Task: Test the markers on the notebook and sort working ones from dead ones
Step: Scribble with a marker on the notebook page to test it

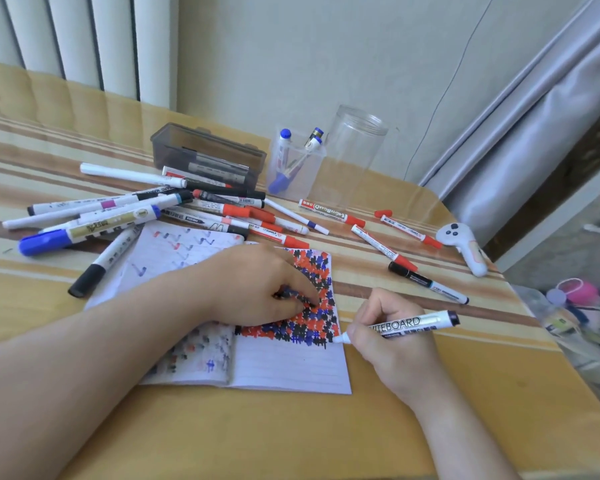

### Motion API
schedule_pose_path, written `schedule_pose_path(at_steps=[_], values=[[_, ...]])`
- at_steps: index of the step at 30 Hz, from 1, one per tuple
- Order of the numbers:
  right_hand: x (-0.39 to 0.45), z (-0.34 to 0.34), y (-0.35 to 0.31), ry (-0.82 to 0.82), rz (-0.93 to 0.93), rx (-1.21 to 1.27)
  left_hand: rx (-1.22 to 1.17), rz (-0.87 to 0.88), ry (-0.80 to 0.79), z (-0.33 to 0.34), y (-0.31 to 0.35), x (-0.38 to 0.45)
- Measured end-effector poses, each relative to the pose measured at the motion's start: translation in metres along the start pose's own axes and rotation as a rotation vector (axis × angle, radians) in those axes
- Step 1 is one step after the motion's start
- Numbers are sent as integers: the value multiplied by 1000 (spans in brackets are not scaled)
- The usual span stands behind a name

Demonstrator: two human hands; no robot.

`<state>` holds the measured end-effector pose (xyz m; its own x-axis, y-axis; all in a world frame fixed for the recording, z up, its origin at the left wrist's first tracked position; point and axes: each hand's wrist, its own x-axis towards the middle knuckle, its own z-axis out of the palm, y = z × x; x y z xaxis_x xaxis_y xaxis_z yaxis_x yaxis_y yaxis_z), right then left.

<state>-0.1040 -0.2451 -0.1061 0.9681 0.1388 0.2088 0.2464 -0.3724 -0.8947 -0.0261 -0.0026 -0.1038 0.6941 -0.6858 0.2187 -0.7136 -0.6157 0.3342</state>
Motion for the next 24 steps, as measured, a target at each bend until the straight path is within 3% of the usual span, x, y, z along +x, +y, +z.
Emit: schedule_pose_path(at_steps=[11, 24], values=[[3, 4, -2, -4, 43, -121, 11, 0, -17, -5, 3, 1], [4, 3, -1, 4, 19, -98, 14, -3, -11, -6, 3, 0]])
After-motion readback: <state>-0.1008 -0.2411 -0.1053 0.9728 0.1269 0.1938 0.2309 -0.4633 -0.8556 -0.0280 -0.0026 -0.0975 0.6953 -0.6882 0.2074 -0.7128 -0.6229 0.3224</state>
